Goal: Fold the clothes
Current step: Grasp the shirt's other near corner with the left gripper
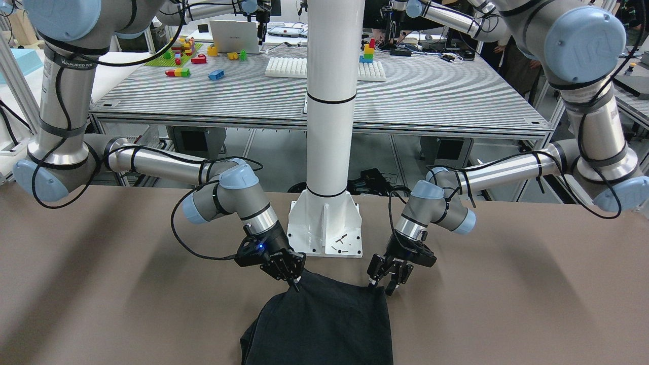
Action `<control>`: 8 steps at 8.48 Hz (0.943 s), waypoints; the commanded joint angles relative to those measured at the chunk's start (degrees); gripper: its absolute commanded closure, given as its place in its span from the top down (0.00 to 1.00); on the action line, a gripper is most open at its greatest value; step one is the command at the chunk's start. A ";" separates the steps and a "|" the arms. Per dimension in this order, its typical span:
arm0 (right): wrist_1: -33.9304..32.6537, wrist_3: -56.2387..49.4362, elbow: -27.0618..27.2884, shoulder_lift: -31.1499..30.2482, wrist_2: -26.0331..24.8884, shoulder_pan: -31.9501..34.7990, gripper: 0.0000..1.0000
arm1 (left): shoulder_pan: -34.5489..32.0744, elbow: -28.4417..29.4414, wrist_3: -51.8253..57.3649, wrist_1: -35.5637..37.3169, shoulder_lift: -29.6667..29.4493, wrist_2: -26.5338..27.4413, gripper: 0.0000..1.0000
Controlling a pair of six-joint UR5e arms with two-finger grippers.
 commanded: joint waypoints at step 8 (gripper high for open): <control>-0.18 0.88 14.84 -13.68 4.92 -1.30 0.00 | -2.54 -21.74 1.10 0.58 3.97 -8.87 0.00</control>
